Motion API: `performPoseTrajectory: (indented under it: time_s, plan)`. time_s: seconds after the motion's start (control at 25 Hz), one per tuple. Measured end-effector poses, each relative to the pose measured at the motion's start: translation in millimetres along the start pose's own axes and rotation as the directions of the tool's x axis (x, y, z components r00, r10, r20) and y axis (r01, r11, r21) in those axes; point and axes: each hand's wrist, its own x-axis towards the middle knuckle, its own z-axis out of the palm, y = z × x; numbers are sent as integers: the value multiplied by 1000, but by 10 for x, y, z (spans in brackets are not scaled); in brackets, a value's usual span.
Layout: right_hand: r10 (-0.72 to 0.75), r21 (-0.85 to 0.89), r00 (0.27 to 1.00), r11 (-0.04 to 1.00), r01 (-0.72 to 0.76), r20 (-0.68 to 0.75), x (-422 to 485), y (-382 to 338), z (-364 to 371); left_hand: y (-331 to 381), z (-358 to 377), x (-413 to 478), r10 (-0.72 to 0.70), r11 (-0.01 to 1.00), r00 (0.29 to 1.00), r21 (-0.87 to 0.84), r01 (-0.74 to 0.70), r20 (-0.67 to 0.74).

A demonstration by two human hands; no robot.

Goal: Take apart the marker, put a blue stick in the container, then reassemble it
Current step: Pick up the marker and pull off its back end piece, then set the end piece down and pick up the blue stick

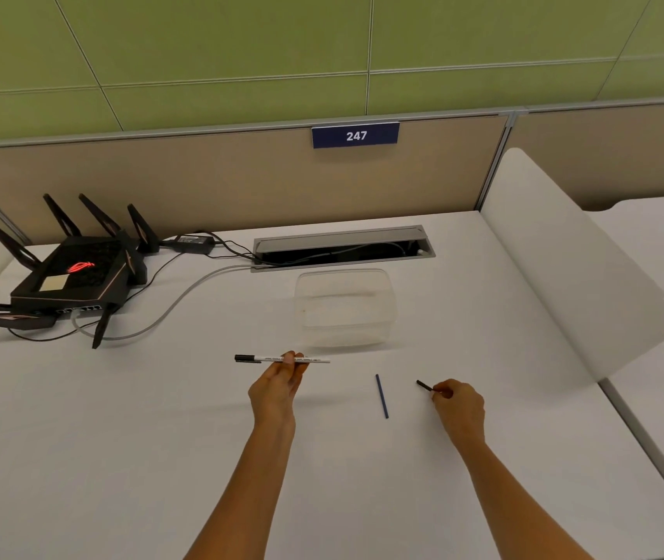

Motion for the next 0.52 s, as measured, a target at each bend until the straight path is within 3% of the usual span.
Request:
performPoseTrajectory:
  time_s: [0.4,0.52]
  plan:
    - [-39,-96,999,995,39,10,-18,71,73,-148,-33,77,14,998,1000,53,-15,19]
    - [-138,-46,990,990,137,-32,-53,-64,91,-200,-50,75,92,978,995,184,-98,42]
